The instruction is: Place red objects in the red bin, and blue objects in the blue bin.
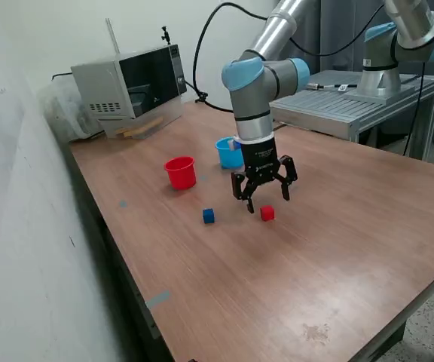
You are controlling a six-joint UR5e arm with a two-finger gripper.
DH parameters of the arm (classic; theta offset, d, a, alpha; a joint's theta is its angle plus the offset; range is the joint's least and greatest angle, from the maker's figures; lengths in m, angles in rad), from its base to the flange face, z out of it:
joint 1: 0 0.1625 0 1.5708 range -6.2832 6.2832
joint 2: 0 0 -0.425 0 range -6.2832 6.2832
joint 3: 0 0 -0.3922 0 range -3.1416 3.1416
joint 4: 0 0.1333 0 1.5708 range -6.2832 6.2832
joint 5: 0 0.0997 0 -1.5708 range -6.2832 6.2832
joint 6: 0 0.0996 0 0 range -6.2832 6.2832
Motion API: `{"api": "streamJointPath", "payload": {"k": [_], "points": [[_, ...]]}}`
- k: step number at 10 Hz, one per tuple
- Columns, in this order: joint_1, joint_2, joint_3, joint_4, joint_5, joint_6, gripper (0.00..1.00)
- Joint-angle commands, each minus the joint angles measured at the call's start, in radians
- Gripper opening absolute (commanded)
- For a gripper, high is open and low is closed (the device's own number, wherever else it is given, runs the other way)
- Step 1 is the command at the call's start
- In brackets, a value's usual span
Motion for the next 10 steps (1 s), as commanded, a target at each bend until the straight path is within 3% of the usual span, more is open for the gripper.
{"api": "streamJointPath", "payload": {"k": [1, 3, 4, 8, 10], "points": [[-0.004, 0.009, -0.001, -0.005, -0.006, -0.007, 1.0], [-0.004, 0.007, -0.001, -0.007, -0.006, -0.018, 1.0], [-0.004, 0.009, -0.001, -0.025, -0.006, -0.018, 0.0], [-0.009, 0.012, -0.001, -0.045, -0.008, -0.02, 0.0], [-0.018, 0.012, -0.001, -0.047, -0.024, -0.021, 0.0]]}}
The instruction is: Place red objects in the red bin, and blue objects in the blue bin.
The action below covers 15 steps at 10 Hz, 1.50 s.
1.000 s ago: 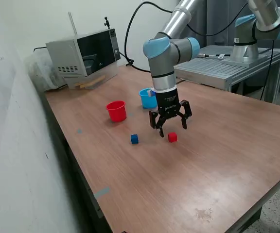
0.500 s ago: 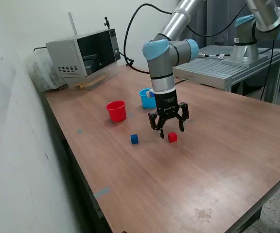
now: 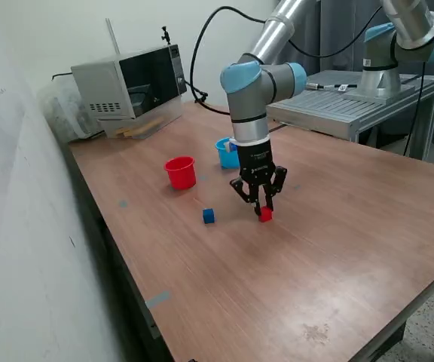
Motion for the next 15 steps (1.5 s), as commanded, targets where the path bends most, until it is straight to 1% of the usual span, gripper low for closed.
{"api": "streamJointPath", "payload": {"k": [1, 2, 3, 4, 8, 11, 12, 13, 14, 15], "points": [[-0.015, 0.001, 0.0, -0.008, -0.034, -0.002, 0.0], [-0.02, 0.001, 0.0, -0.011, -0.06, -0.003, 0.0], [-0.029, -0.012, 0.001, -0.033, -0.12, -0.005, 0.0], [-0.052, -0.039, 0.003, -0.039, -0.157, -0.005, 0.0], [-0.124, -0.154, 0.003, -0.028, -0.157, 0.006, 0.0], [-0.171, -0.162, -0.005, -0.021, -0.157, 0.012, 0.0], [-0.193, -0.162, -0.018, -0.016, -0.157, 0.042, 0.0], [-0.228, -0.161, -0.034, 0.002, -0.157, 0.102, 0.0], [-0.254, -0.157, -0.035, 0.028, -0.156, 0.145, 0.0], [-0.267, -0.151, -0.038, 0.079, -0.157, 0.214, 0.0]]}}
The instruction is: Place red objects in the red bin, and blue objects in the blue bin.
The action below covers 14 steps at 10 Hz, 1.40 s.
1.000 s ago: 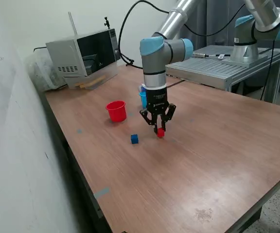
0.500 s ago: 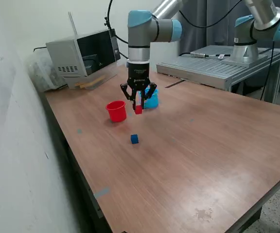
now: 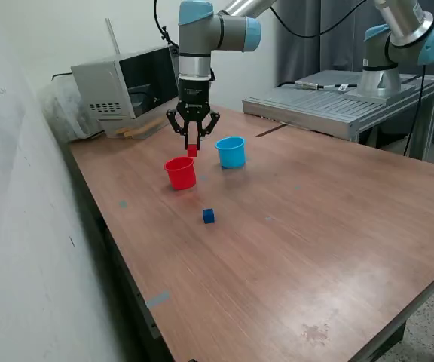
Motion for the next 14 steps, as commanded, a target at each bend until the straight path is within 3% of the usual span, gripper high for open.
{"api": "streamJointPath", "payload": {"k": [1, 2, 3, 5, 9, 14], "points": [[-0.065, 0.005, -0.019, 0.194, -0.002, 0.185, 0.0], [-0.074, 0.008, -0.024, 0.282, -0.002, 0.223, 0.0], [-0.08, 0.008, -0.024, 0.299, -0.004, 0.242, 0.0], [-0.083, 0.008, -0.035, 0.301, -0.039, 0.274, 0.0], [-0.105, 0.019, -0.193, 0.307, -0.036, 0.392, 0.0], [-0.103, 0.089, -0.248, 0.301, -0.024, 0.452, 0.0]]}}
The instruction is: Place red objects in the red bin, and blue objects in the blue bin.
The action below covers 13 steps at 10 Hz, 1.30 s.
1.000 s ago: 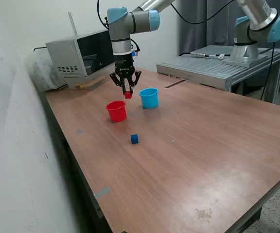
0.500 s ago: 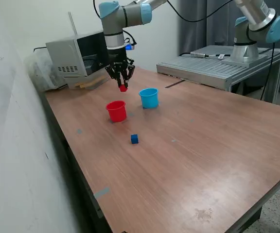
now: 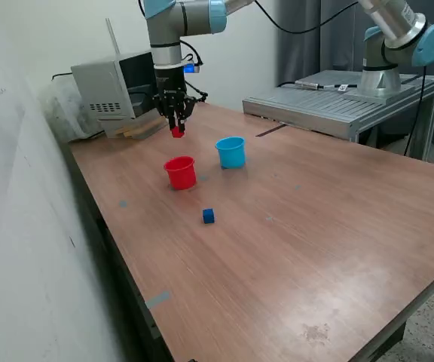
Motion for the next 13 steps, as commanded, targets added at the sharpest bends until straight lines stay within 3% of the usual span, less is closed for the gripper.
{"api": "streamJointPath", "payload": {"k": [1, 10, 11, 13], "points": [[0.0, 0.053, -0.046, -0.002, 0.007, 0.043, 0.0], [-0.011, 0.12, -0.097, -0.002, 0.003, 0.06, 0.0], [-0.009, 0.12, -0.092, 0.001, 0.003, 0.054, 1.0], [-0.008, 0.12, -0.092, 0.001, 0.003, 0.053, 1.0]]}}
